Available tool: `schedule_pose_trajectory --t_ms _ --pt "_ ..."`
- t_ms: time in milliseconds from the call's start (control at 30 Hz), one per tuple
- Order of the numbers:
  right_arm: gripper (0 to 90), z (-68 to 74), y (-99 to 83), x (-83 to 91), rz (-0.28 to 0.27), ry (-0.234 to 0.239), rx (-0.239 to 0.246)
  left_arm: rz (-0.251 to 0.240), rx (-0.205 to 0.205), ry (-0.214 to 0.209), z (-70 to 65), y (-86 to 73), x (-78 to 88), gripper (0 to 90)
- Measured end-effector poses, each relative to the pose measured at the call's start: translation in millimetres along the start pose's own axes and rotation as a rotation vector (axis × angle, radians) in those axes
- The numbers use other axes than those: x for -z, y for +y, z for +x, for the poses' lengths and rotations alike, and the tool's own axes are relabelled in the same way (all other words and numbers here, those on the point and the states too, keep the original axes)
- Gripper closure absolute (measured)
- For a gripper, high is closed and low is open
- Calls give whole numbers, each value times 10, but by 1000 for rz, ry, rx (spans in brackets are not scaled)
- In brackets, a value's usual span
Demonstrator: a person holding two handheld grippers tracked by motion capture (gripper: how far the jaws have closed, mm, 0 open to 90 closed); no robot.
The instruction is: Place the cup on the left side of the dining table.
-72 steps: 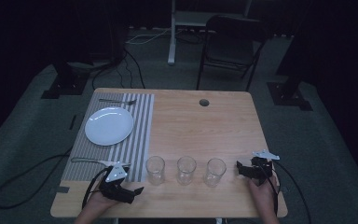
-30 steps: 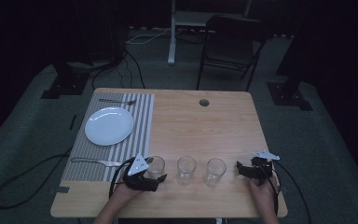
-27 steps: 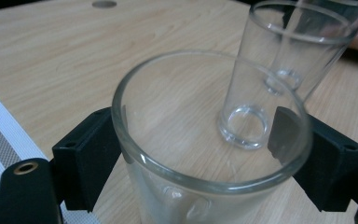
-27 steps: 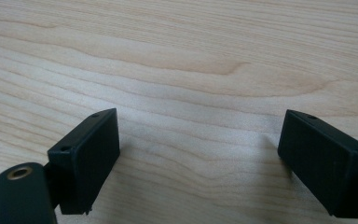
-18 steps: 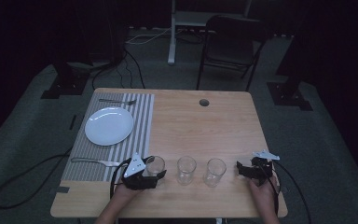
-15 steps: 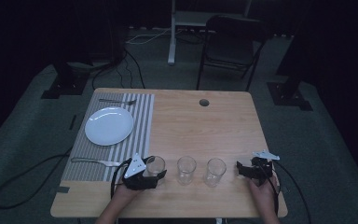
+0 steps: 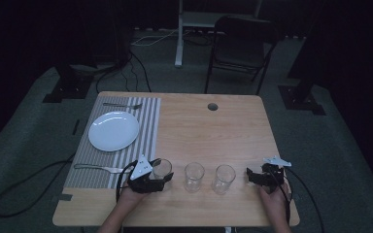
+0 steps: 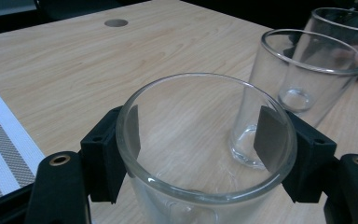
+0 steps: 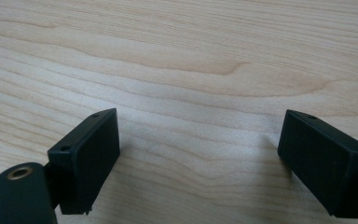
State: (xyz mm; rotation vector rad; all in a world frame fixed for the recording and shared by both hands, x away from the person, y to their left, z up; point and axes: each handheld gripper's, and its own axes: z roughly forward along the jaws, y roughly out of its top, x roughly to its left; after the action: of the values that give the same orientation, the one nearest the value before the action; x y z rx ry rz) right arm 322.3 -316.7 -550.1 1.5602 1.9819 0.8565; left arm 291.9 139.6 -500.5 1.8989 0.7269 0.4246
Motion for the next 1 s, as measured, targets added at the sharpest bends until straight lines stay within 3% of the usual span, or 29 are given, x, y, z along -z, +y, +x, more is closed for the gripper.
schedule_pose_trajectory --t_ms 133,167,400,567,600,733,900,1000 --pt "123 0 0 0 0 0 0 -15 5 -2 34 37 6 292" --pt "123 0 0 0 0 0 0 -11 -11 11 50 67 7 292" --pt "123 1 0 0 0 0 -1 -28 -3 45 177 161 51 292" --pt "123 1 0 0 0 0 0 -38 9 104 324 234 91 292" --pt "123 0 0 0 0 0 0 -45 24 136 388 259 116 292" --pt "123 0 0 0 0 0 0 -49 36 179 475 285 154 292" --pt "123 1 0 0 0 0 0 -40 62 268 632 315 203 292" --pt "123 1 0 0 0 0 0 -43 75 278 688 302 220 292"
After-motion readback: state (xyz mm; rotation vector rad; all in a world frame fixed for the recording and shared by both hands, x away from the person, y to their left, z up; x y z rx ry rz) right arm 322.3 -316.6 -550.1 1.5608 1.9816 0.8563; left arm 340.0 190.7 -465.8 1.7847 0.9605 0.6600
